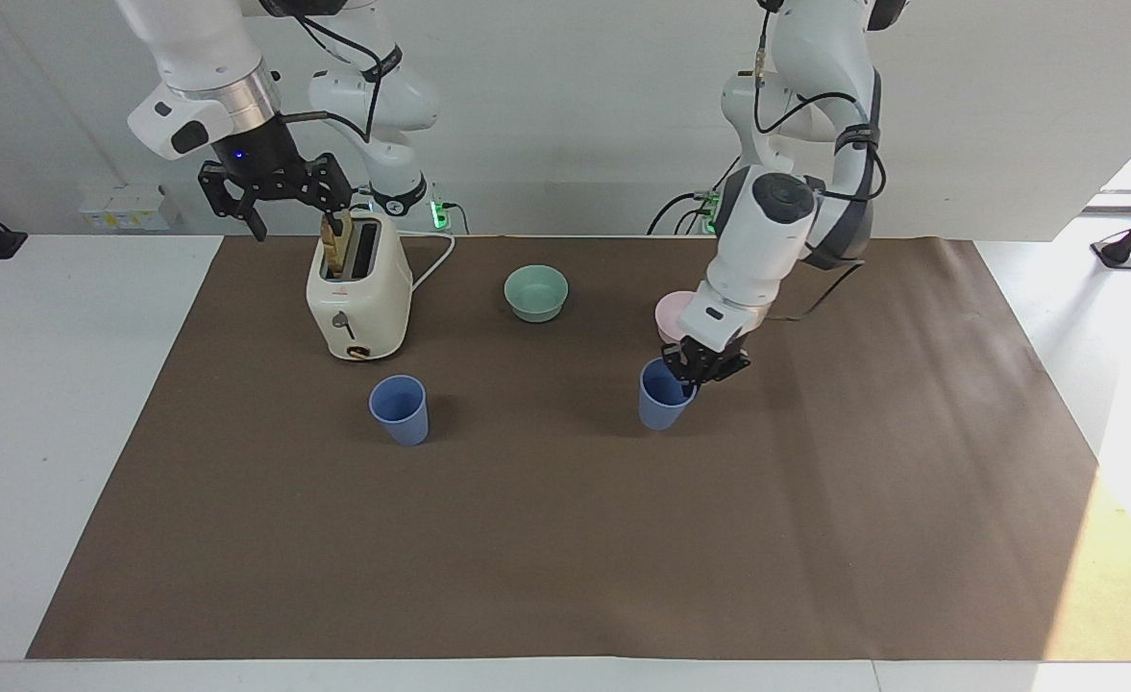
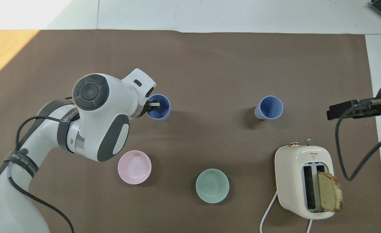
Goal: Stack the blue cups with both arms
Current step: 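Carry the blue cup with the left gripper to the table center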
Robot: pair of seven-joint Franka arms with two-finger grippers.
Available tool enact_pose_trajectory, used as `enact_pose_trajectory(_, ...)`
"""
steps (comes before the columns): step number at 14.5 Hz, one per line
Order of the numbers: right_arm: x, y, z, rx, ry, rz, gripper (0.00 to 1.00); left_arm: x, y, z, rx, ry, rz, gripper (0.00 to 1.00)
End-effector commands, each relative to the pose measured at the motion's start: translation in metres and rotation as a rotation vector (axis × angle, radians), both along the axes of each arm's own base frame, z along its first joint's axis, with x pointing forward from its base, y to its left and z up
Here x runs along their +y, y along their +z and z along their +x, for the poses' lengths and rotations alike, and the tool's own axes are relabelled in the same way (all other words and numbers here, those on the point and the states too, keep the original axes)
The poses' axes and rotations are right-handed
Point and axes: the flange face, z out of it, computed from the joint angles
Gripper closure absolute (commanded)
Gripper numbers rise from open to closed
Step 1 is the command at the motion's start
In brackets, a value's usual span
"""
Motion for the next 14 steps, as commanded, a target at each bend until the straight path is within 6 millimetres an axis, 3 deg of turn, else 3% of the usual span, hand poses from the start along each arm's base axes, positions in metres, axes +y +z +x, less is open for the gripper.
enact_pose_trajectory(1,-0.008,0.001,-0.005,-0.014,-0.005,0.018,0.00,-0.025,-0.017,-0.018,-0.007,0.015,-0.014,1.00)
enact_pose_trajectory(3,-0.007,0.001,-0.005,-0.014,-0.004,0.018,0.00,-0.026,-0.021,-0.024,-0.007,0.012,-0.012,1.00)
enact_pose_trajectory(4,-0.007,0.000,-0.004,-0.013,-0.004,0.018,0.00,-0.027,-0.022,-0.025,-0.004,0.014,-0.014,0.86)
enact_pose_trajectory(5,-0.008,0.001,-0.005,-0.014,-0.005,0.018,0.00,-0.027,-0.021,-0.023,-0.003,0.018,-0.018,0.62)
enact_pose_trajectory(6,-0.008,0.000,-0.004,-0.011,-0.005,0.018,0.00,-0.027,-0.019,-0.021,-0.008,0.015,-0.019,0.25)
enact_pose_trajectory(7,-0.008,0.001,-0.005,-0.013,-0.005,0.018,0.00,-0.027,-0.019,-0.020,-0.009,0.009,-0.019,0.07)
enact_pose_trajectory(9,-0.008,0.001,-0.005,-0.013,-0.005,0.018,0.00,-0.025,-0.017,-0.020,-0.004,0.005,-0.014,0.00)
enact_pose_trajectory(11,-0.008,0.001,-0.005,-0.013,-0.005,0.018,0.00,-0.013,-0.006,-0.014,-0.015,0.022,-0.014,0.00)
enact_pose_trajectory(14,-0.007,0.000,-0.006,-0.013,-0.002,0.017,0.00,0.029,0.021,0.004,-0.055,0.033,-0.003,0.00)
